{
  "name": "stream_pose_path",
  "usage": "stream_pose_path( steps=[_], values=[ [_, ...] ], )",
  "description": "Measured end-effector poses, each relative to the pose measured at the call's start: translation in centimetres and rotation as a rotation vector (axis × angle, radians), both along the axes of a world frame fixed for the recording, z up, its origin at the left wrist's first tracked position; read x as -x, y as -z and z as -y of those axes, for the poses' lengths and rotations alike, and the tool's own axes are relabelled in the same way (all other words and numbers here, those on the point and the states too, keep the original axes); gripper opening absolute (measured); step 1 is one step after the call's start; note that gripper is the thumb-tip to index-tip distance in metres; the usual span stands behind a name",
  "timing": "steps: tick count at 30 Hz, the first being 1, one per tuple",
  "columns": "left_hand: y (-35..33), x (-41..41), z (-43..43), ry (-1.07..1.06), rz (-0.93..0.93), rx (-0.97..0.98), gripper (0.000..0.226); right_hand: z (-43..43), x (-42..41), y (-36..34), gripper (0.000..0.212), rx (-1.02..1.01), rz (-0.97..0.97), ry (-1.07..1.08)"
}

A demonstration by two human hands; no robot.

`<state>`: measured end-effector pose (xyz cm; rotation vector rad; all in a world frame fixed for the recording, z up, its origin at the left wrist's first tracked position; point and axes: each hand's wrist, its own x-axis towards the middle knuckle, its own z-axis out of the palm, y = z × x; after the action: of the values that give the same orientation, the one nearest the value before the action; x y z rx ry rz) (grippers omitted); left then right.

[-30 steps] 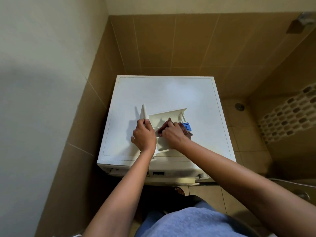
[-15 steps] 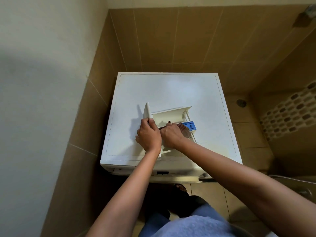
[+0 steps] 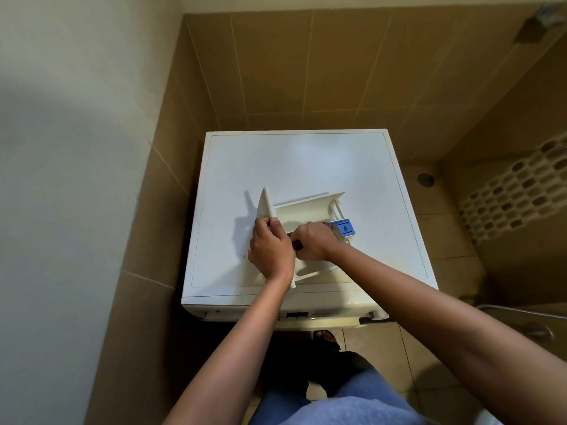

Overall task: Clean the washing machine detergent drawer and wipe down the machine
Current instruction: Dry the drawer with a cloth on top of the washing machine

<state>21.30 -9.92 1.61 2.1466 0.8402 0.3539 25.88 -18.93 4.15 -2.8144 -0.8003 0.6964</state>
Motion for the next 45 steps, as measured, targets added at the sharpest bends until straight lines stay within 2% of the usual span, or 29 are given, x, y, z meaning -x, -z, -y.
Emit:
stream_pose_path(
  steps=[2, 8, 13, 16, 19, 23, 27, 31, 34, 36, 40, 42, 45],
  values=[
    [0.0, 0.0, 0.0, 0.000, -0.004, 0.003, 0.025, 0.7, 0.1, 0.3, 0.007, -0.084, -0.042, 0.057],
    [-0.3, 0.0, -0.1, 0.021, -0.010, 0.007, 0.026, 1.3, 0.5, 0.5, 0.023, -0.286, -0.071, 0.243],
    [-0.4, 0.0, -0.2, 0.040, -0.024, 0.023, 0.027, 0.0, 1.3, 0.8, 0.012, -0.046, 0.082, 0.015],
    [-0.4, -0.1, -0.2, 0.040, -0.028, 0.032, 0.027, -1.0, 1.5, 0.2, 0.007, 0.101, 0.086, -0.069],
    [-0.4, -0.2, -0.3, 0.041, -0.033, 0.034, 0.026, -1.6, 0.6, -0.4, 0.008, 0.125, 0.005, -0.037],
    [-0.4, -0.1, -0.4, 0.057, -0.021, 0.047, 0.026, -0.7, 0.1, -0.6, 0.007, 0.048, -0.077, 0.042],
    [-0.6, -0.6, -0.6, 0.111, -0.007, 0.041, 0.026, -0.2, 1.4, 0.2, 0.007, -0.146, 0.059, 0.192],
    [-1.1, -1.6, -0.8, 0.230, 0.005, 0.028, 0.026, -0.8, 2.6, 1.0, 0.017, -0.183, 0.266, 0.283],
    [-1.2, -2.3, -0.7, 0.313, -0.009, 0.027, 0.027, -1.1, 1.9, 0.3, 0.016, 0.014, 0.149, 0.291],
    [-1.2, -2.6, -0.7, 0.332, -0.009, 0.038, 0.027, -1.3, 0.9, -0.3, 0.019, 0.075, 0.024, 0.276],
    [-1.1, -3.0, -0.8, 0.342, -0.010, 0.047, 0.026, -1.1, -1.1, -1.3, 0.016, 0.048, -0.181, 0.244],
    [-1.1, -3.0, -0.7, 0.340, -0.011, 0.050, 0.026, -0.6, -1.4, -1.6, 0.016, 0.032, -0.200, 0.226],
    [-1.2, -2.9, -0.7, 0.347, -0.008, 0.049, 0.025, 0.4, -0.8, -0.2, 0.011, -0.109, -0.154, 0.316]
  ],
)
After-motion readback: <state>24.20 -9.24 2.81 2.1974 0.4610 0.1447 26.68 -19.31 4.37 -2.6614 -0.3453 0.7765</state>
